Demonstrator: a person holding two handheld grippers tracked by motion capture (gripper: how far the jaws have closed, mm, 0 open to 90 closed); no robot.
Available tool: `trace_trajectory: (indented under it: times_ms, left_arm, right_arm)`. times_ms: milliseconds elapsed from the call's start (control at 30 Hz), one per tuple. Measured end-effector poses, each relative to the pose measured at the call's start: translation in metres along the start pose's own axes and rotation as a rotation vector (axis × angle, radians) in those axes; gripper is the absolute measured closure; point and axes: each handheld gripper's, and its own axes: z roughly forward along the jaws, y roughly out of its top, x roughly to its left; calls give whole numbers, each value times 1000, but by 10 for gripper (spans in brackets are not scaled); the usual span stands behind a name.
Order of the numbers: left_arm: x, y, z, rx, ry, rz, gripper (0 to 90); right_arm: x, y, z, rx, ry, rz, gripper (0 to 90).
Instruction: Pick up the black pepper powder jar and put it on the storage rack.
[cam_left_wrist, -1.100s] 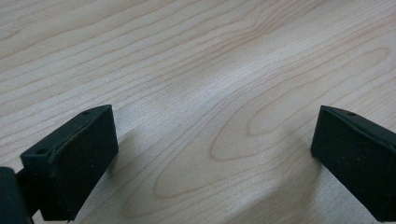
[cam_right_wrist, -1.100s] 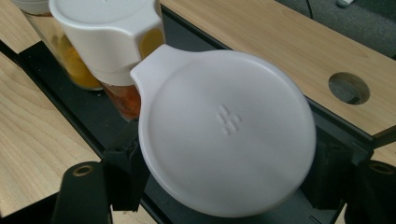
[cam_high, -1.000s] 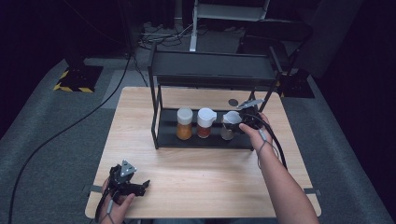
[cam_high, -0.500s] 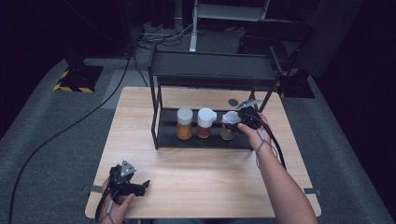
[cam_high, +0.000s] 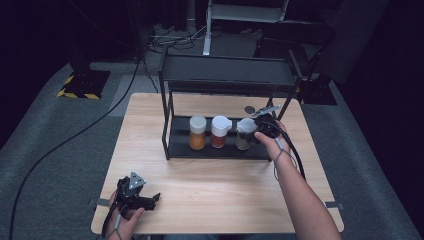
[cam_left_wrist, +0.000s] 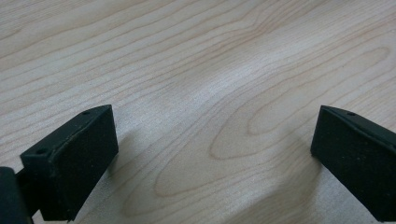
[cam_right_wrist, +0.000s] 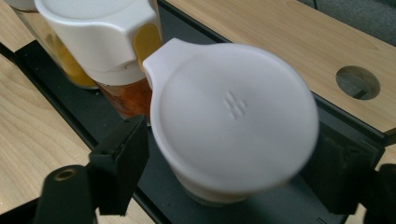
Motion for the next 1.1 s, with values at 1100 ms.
trace_trajectory:
  times_ms: [1100]
  left_arm:
    - [0,0,0,0,2,0,2]
  right_arm:
    - [26,-30,-115,-234,0,-34,64]
